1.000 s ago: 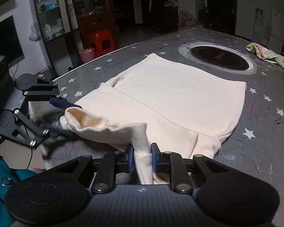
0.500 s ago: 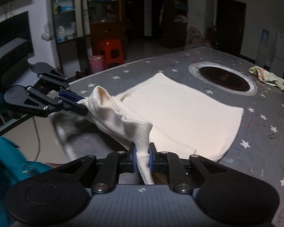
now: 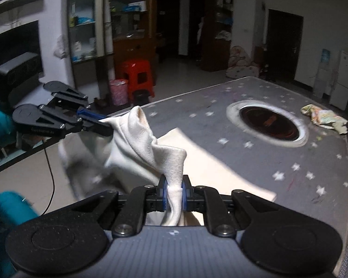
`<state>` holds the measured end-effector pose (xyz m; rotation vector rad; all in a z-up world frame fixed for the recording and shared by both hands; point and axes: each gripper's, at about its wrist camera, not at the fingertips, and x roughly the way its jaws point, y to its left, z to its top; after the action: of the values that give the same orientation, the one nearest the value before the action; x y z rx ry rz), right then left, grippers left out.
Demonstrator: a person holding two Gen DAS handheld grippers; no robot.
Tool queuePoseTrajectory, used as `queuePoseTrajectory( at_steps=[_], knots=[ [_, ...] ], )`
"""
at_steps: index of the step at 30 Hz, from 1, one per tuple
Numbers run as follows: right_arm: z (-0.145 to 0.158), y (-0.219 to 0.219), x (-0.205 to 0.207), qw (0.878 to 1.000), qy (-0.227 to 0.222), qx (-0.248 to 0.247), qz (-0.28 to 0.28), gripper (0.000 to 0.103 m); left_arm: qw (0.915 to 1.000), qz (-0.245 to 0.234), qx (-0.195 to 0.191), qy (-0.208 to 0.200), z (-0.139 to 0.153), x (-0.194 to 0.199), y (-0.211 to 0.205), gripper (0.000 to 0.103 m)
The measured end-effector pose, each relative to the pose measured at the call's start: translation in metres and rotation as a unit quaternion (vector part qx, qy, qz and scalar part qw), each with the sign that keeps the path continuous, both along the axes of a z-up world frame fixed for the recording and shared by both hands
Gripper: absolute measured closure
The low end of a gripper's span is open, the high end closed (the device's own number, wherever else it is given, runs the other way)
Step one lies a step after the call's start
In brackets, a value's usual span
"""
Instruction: Fold clothes
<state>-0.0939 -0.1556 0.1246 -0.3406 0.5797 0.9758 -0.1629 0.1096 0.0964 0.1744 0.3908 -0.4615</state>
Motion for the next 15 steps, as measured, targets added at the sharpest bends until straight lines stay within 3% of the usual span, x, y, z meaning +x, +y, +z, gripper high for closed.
queuePoseTrajectory(
  at_steps=[4,7,9,13,15],
  knots=[
    [-0.001,0.013,0.046,1.000,-0.004,-0.011,-0.019,0.093,0.9995,0.028,0.011,0.006,-0.003,0.059,0.004,0.094],
    [-0.017,0.027,0.083,0.999,0.008,-0.022,-0.038,0.093,0.9978,0.054,0.028,0.025,-0.025,0.102,0.002,0.093],
    [-0.040,0.038,0.110,0.997,0.027,-0.028,-0.060,0.093,0.9954,0.074,0.045,0.041,-0.045,0.126,-0.001,0.093],
    [-0.083,0.051,0.146,0.992,0.070,-0.037,-0.098,0.091,0.9900,0.112,0.041,0.076,-0.071,0.154,0.003,0.088],
    [-0.094,0.050,0.153,0.990,0.075,-0.030,-0.115,0.081,0.9880,0.130,0.043,0.072,-0.072,0.155,0.007,0.082]
  ],
)
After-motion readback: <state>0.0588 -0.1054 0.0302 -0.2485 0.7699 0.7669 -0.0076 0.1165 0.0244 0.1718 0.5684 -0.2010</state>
